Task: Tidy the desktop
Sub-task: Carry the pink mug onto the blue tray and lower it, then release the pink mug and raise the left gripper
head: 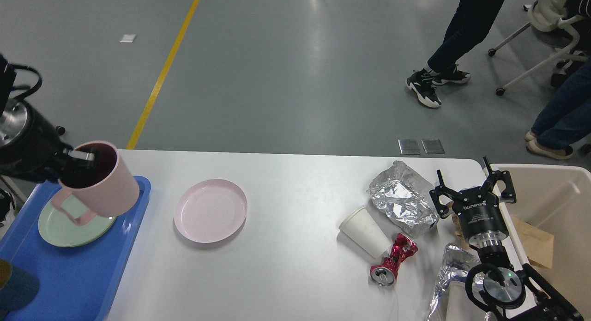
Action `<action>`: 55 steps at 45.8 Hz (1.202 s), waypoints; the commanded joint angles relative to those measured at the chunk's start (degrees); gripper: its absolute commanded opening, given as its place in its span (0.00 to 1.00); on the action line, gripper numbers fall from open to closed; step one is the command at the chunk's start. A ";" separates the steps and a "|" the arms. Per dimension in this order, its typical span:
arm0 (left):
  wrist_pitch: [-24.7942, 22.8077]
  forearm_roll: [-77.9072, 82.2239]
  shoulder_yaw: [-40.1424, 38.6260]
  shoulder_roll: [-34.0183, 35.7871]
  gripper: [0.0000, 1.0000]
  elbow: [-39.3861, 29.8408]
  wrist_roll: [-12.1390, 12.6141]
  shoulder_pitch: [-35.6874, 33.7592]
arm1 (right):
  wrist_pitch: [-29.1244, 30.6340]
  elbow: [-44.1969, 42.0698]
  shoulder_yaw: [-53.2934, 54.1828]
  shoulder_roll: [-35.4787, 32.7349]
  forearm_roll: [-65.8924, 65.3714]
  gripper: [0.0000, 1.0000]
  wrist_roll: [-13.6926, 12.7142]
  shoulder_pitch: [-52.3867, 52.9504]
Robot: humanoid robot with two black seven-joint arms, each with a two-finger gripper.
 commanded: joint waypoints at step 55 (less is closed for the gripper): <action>13.67 22.19 -38.08 21.91 0.73 32.11 0.58 67.21 | 0.00 -0.01 0.00 0.02 0.02 1.00 0.00 0.00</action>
